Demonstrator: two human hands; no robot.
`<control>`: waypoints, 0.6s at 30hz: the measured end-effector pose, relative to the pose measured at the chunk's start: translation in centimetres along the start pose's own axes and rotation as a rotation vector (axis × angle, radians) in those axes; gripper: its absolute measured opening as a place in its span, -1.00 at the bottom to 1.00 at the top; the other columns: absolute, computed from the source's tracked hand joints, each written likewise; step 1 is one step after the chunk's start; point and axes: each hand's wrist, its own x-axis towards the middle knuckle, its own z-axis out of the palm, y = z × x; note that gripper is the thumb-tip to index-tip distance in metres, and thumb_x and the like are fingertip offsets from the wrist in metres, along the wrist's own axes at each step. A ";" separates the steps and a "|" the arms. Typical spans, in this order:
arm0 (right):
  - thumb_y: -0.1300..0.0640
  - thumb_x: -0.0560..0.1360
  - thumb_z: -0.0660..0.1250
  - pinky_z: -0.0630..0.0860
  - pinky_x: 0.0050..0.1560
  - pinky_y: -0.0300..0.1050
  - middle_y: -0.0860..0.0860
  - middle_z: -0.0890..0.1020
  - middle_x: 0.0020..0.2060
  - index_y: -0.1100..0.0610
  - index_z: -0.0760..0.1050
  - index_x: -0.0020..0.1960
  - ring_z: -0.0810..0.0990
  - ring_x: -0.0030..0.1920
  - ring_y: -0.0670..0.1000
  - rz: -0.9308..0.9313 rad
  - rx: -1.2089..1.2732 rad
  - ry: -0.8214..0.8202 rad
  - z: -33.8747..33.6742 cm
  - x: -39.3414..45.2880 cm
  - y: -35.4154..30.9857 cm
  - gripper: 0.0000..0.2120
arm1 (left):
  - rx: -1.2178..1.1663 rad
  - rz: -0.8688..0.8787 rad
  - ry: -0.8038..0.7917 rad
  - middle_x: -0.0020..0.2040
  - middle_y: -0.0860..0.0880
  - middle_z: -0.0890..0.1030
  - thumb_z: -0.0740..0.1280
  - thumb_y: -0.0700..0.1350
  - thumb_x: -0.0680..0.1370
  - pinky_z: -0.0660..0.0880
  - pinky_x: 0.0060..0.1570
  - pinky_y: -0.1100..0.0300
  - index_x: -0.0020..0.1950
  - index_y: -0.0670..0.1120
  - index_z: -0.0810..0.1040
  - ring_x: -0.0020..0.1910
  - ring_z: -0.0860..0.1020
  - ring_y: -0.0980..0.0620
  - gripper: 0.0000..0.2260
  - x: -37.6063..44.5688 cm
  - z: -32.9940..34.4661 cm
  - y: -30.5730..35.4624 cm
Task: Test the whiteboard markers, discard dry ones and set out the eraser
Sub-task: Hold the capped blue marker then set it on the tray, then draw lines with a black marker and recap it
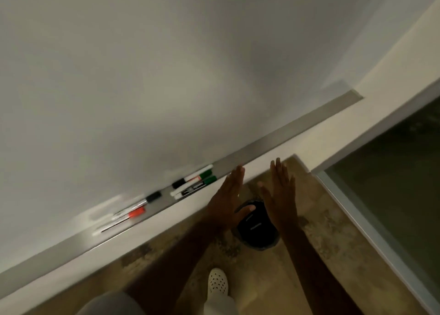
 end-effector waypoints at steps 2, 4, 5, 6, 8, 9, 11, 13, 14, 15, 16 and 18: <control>-0.30 0.63 -0.07 -0.33 0.55 -0.13 -0.02 -0.07 0.63 0.06 -0.02 0.64 -0.16 0.62 -0.05 -0.085 0.019 -0.030 0.7 0.8 -2.5 -0.30 | 0.022 -0.065 0.009 0.63 0.07 -0.27 0.28 0.20 0.60 -0.07 0.56 0.16 0.62 0.01 -0.26 0.62 -0.20 0.11 -0.14 -1.5 -1.6 -0.4; -0.29 0.63 -0.03 -0.14 0.59 -0.05 0.00 0.04 0.62 0.06 0.06 0.62 -0.05 0.62 -0.02 -0.140 0.043 -0.053 1.8 1.3 -5.2 -0.32 | 0.037 -0.120 0.046 0.64 0.07 -0.23 0.26 0.19 0.61 -0.02 0.56 0.14 0.62 0.03 -0.22 0.61 -0.20 0.14 -0.19 -3.3 -3.2 -1.0; -0.27 0.63 0.00 -0.01 0.59 0.00 0.04 0.15 0.60 0.08 0.14 0.60 0.06 0.61 0.01 -0.162 0.061 -0.056 2.3 1.4 -6.5 -0.34 | 0.044 -0.128 0.085 0.64 0.07 -0.19 0.25 0.19 0.62 -0.01 0.56 0.14 0.62 0.02 -0.20 0.61 -0.19 0.15 -0.22 -4.3 -4.0 -1.4; -0.25 0.64 0.03 0.14 0.56 0.04 0.08 0.28 0.56 0.11 0.24 0.57 0.18 0.57 0.05 -0.195 0.077 -0.050 2.8 1.5 -7.7 -0.37 | 0.055 -0.141 0.130 0.65 0.06 -0.14 0.21 0.20 0.62 0.01 0.56 0.15 0.62 0.03 -0.17 0.61 -0.16 0.16 -0.25 -5.2 -4.7 -1.8; -0.21 0.64 0.08 0.36 0.44 0.10 0.11 0.47 0.43 0.15 0.39 0.48 0.39 0.46 0.10 -0.260 0.083 -0.037 4.1 1.4 -9.6 -0.42 | 0.080 -0.198 0.222 0.65 0.07 -0.06 0.13 0.24 0.63 0.02 0.55 0.16 0.63 0.03 -0.10 0.62 -0.09 0.13 -0.32 -7.0 -5.9 -2.7; -0.20 0.63 0.10 0.43 0.39 0.11 0.11 0.52 0.39 0.17 0.43 0.44 0.44 0.41 0.11 -0.264 0.073 -0.038 4.8 1.4 -10.3 -0.43 | 0.097 -0.236 0.263 0.65 0.07 -0.03 0.11 0.23 0.64 -0.01 0.55 0.18 0.64 0.03 -0.05 0.62 -0.07 0.12 -0.34 -7.8 -6.4 -3.1; -0.19 0.61 0.15 0.48 0.33 0.13 0.13 0.57 0.32 0.20 0.48 0.39 0.51 0.35 0.14 -0.214 0.057 -0.042 5.8 1.5 -11.5 -0.44 | 0.138 -0.318 0.327 0.63 0.03 0.10 0.13 0.18 0.65 0.02 0.55 0.15 0.63 0.01 0.08 0.61 0.05 0.07 -0.40 -9.2 -7.1 -4.1; -0.12 0.60 0.27 0.48 0.32 0.10 0.16 0.61 0.28 0.24 0.51 0.36 0.55 0.30 0.18 -0.140 0.048 -0.038 6.5 1.8 -12.3 -0.49 | 0.193 -0.379 0.390 0.51 -0.07 0.39 0.15 0.11 0.64 0.29 0.49 -0.01 0.56 -0.05 0.31 0.50 0.34 -0.04 -0.49 -10.3 -7.7 -5.1; -0.05 0.59 0.33 0.49 0.31 0.10 0.17 0.62 0.25 0.24 0.52 0.35 0.56 0.28 0.19 -0.115 0.042 -0.037 6.8 2.1 -12.6 -0.54 | 0.226 -0.392 0.419 0.41 -0.09 0.52 0.16 0.07 0.63 0.42 0.39 -0.04 0.48 -0.08 0.41 0.39 0.47 -0.08 -0.55 -10.6 -7.9 -5.6; 0.00 0.58 0.37 0.51 0.29 0.12 0.16 0.64 0.23 0.24 0.53 0.34 0.58 0.25 0.18 -0.090 0.044 -0.045 7.0 2.4 -12.9 -0.57 | 0.256 -0.400 0.450 0.31 -0.10 0.60 0.18 0.01 0.62 0.51 0.26 -0.02 0.41 -0.10 0.49 0.26 0.56 -0.10 -0.60 -10.7 -8.1 -6.1; 0.02 0.57 0.38 0.54 0.27 0.14 0.15 0.66 0.20 0.22 0.54 0.33 0.60 0.22 0.17 -0.060 0.055 -0.057 7.0 2.8 -13.1 -0.60 | 0.275 -0.416 0.482 0.21 -0.11 0.65 0.24 -0.07 0.60 0.54 0.15 0.04 0.35 -0.11 0.54 0.15 0.61 -0.11 -0.66 -10.7 -8.2 -6.4; 0.05 0.58 0.37 0.57 0.20 0.15 0.12 0.69 0.12 0.17 0.56 0.28 0.65 0.15 0.15 0.004 0.081 -0.075 7.0 3.5 -13.5 -0.67 | 0.269 -0.488 0.528 0.04 -0.10 0.69 0.34 -0.21 0.56 0.50 -0.06 0.13 0.25 -0.11 0.59 -0.04 0.63 -0.11 -0.74 -10.3 -8.5 -6.4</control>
